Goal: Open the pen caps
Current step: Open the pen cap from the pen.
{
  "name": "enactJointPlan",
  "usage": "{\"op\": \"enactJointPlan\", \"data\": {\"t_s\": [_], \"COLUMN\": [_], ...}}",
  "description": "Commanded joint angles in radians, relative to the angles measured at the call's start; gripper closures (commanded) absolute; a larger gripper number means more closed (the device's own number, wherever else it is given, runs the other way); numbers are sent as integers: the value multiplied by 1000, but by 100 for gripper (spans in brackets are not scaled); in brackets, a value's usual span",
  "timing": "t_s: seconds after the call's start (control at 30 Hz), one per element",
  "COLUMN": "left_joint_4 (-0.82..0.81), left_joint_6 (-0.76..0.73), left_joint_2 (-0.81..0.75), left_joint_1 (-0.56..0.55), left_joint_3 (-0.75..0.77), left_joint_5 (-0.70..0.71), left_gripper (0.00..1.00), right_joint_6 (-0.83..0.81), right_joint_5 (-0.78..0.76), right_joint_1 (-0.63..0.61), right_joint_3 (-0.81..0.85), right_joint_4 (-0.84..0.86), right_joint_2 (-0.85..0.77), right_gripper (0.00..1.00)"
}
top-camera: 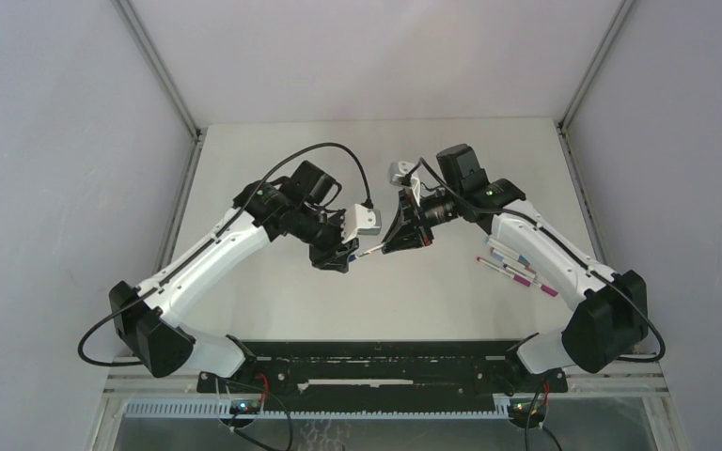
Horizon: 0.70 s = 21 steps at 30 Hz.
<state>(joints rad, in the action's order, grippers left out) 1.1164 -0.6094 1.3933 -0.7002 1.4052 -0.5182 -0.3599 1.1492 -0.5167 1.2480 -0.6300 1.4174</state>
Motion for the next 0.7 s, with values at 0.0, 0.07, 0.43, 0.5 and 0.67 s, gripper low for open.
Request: {"op": "enactJointPlan", "data": {"t_s": [0.0, 0.07, 0.43, 0.5, 0.67], "left_joint_4": [-36, -35, -49, -62, -96], "left_joint_6": [24, 23, 48, 57, 60], "left_joint_2": [-22, -21, -2, -1, -23], "left_joint_1": [-1, -1, -1, 0, 11], "left_joint_3": [49, 48, 43, 33, -13], "left_joint_5": [-45, -48, -17, 12, 73], "left_gripper": [63, 63, 100, 100, 100], "right_joint_6": [10, 9, 6, 7, 54], "right_joint_5": [34, 27, -21, -39, -26], "right_joint_1": [1, 2, 0, 8, 54], "right_joint_3": [-8, -9, -12, -12, -51], "right_joint_4": [45, 46, 60, 69, 118], "right_joint_2": [2, 7, 12, 2, -16], "right_gripper": [100, 100, 100, 100, 100]}}
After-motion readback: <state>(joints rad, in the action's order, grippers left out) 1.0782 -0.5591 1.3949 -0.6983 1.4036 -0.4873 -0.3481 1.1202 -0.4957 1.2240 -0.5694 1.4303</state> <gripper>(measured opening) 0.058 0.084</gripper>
